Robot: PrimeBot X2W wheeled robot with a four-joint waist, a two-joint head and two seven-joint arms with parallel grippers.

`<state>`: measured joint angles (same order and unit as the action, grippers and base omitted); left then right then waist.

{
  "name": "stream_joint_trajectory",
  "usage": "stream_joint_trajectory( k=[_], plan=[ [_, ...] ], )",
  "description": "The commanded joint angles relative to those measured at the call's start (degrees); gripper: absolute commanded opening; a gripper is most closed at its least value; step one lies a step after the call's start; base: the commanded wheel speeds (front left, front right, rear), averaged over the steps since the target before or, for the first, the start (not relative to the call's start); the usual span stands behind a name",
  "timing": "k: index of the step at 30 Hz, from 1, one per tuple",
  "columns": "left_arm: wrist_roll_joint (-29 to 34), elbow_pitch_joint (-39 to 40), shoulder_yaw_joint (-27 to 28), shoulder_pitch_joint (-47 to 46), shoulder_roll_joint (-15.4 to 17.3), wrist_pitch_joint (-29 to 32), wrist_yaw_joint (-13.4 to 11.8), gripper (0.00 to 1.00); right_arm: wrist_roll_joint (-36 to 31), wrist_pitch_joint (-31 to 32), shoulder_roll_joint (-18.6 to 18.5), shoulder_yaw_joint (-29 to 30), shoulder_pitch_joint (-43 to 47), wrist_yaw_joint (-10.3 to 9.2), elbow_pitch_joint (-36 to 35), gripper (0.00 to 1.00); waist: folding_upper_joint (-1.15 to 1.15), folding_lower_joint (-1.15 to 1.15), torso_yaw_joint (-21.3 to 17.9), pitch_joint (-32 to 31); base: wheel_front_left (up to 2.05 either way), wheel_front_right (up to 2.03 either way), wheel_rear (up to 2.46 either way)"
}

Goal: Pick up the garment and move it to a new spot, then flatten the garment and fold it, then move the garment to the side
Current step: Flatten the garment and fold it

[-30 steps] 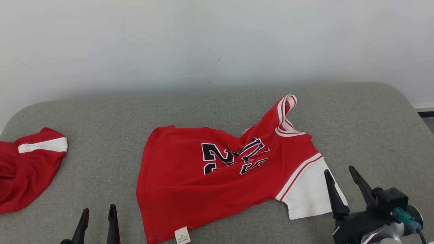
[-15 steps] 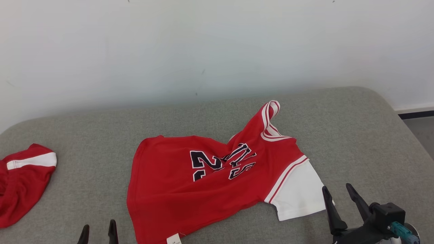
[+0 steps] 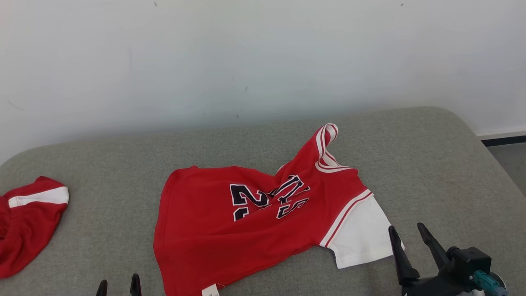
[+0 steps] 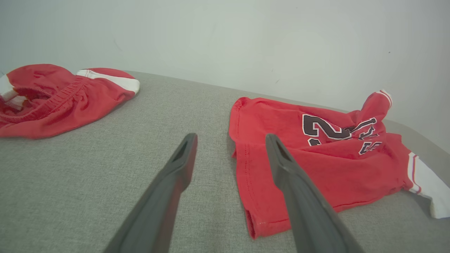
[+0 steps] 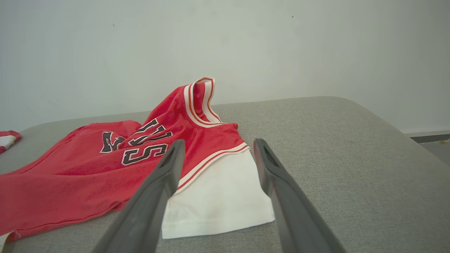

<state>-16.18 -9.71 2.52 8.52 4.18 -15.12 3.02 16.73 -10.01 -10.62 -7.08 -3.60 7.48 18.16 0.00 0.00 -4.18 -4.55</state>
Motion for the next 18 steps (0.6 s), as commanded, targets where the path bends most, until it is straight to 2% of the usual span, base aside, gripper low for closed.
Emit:
stream_joint_trajectory(
  k=[1, 13, 18],
  plan=[
    [0.6, -0.1, 0.1, 0.6, -0.1, 0.0, 0.0, 1.00, 0.3, 0.1, 0.1, 0.2, 0.3, 0.03, -0.2, 1.00, 0.00, 0.00, 0.0, 0.0, 0.00, 0.00, 0.00],
    [1.2, -0.2, -0.6, -0.4, -0.5, 0.0, 0.2, 1.00, 1.1, 0.3, -1.0, 1.8, -0.9, 0.03, -0.7, 1.00, 0.00, 0.00, 0.0, 0.3, 0.00, 0.00, 0.00],
    [1.5, -1.6, -4.1, -1.7, -0.7, 1.8, 1.1, 1.00, 1.1, 3.5, -1.2, 4.4, -2.3, 0.03, 0.9, 1.00, 0.00, 0.00, 0.5, 1.1, 0.00, 0.00, 0.00]
  ],
)
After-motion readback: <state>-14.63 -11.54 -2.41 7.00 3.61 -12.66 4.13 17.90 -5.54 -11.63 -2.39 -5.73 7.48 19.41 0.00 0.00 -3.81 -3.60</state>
